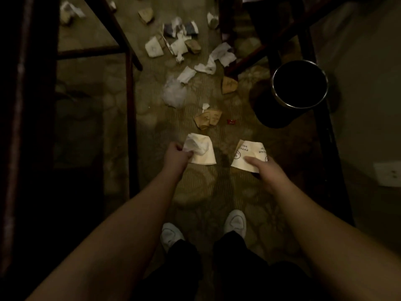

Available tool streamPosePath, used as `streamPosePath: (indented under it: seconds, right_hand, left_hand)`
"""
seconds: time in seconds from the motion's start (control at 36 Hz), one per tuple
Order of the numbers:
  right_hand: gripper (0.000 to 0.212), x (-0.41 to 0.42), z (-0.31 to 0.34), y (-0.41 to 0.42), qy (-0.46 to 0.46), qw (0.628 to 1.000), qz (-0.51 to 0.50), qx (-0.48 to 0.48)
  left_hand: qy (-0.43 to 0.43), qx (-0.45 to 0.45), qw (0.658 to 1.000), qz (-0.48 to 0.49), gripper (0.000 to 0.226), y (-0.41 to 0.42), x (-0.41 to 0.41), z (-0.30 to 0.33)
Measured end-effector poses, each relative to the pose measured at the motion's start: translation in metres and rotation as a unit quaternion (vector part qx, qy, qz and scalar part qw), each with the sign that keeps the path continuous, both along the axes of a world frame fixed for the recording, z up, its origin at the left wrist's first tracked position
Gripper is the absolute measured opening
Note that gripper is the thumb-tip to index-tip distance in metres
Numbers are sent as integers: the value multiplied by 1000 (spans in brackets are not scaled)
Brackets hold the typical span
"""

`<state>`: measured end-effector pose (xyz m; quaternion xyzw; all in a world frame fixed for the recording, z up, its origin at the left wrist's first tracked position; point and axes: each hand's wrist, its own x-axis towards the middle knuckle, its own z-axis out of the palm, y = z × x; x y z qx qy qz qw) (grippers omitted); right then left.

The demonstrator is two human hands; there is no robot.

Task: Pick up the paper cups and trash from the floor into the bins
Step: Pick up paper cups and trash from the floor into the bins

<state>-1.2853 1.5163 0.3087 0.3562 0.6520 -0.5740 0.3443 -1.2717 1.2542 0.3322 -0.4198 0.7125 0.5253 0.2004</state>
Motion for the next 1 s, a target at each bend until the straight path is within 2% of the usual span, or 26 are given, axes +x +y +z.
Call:
streamPosePath:
  seconds: [0.14, 0.25, 0.36, 0.42, 0.47, 0.61, 0.75, 0.92, 1.0]
  right_hand:
    - [64, 33, 65, 6, 1, 998, -59, -36]
    - [75, 63, 106, 12, 9, 998, -51, -45]
    - [53, 95, 136, 20, 28, 996, -63, -58]
    - [58, 114, 143, 27, 38, 995, -73, -58]
    - [73, 136, 149, 34, 38, 995, -79, -50]
    - [88, 214, 159, 57, 30, 992, -120, -19]
    - [65, 309, 169, 83, -2, 986, -165, 4]
    - [53, 419, 162, 124, -64, 975, -209, 44]
    - [57, 470, 149, 148, -93, 964, -246, 42]
  left_hand:
    - [-24, 11, 1000, 15, 34, 18, 40, 77]
    - [-12, -3, 1000, 11, 32, 30, 72, 126]
    - [4, -5, 1000, 3, 30, 41, 96, 158]
    - [7, -2, 1000, 1, 30, 48, 109, 168]
    - [7, 15, 1000, 0, 26, 56, 124, 173]
    - [1, 35, 999, -24, 32, 77, 176, 172]
    - [-16, 29, 997, -68, 30, 104, 236, 163]
    - [-49, 46, 990, -121, 41, 155, 309, 147]
    - [-62, 55, 984, -156, 44, 186, 344, 133]
